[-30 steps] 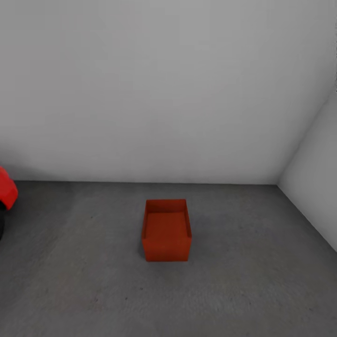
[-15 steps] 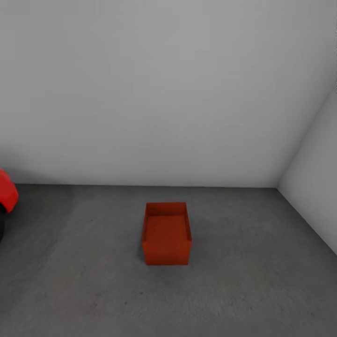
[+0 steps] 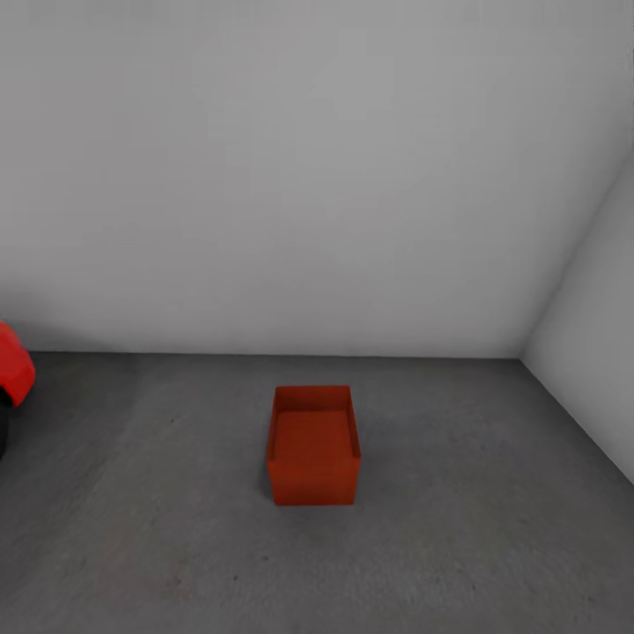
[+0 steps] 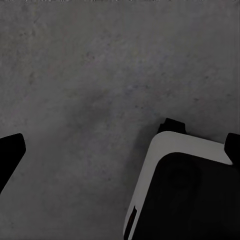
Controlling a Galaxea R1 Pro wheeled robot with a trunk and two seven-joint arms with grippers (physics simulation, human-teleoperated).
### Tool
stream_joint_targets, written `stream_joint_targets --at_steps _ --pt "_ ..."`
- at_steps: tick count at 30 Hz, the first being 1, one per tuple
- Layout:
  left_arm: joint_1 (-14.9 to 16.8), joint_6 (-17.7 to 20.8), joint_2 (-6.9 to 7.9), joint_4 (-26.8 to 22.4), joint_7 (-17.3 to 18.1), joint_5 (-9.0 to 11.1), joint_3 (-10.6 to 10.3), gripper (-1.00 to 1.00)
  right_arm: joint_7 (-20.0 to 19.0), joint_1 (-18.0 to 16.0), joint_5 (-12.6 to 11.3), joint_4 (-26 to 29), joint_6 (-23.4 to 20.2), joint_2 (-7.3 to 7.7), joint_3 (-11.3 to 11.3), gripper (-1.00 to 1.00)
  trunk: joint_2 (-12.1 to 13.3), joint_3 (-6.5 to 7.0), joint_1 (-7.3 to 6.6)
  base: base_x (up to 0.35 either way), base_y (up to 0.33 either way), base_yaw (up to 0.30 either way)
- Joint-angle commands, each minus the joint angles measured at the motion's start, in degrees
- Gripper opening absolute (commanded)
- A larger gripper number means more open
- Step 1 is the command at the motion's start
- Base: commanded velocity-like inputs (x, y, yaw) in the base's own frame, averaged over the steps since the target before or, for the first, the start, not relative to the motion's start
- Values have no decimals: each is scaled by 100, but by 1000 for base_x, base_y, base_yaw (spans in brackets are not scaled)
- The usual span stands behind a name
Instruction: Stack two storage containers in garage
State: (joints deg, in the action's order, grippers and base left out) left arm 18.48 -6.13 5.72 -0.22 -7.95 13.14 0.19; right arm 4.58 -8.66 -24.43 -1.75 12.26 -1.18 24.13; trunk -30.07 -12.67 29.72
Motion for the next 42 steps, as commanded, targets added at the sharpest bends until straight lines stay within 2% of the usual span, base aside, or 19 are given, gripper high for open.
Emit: stream_joint_targets --at_steps 1,32,37,42 --pt "6 -19 0 5 -4 30 -1 100 8 -8 -43 -18 31 -5 48 100 -8 -3 2 0 0 0" --pt "7 -19 0 5 -4 30 -1 100 17 -10 -71 -18 57 5 48 100 -8 181 2 0 0 0" --pt "7 4 -68 13 -19 65 17 100 17 -10 -71 -18 57 12 41 100 -8 210 2 0 0 0" --pt "-138 29 -247 22 -11 84 24 100 17 -12 -71 -18 57 13 41 100 -8 240 2 0 0 0"
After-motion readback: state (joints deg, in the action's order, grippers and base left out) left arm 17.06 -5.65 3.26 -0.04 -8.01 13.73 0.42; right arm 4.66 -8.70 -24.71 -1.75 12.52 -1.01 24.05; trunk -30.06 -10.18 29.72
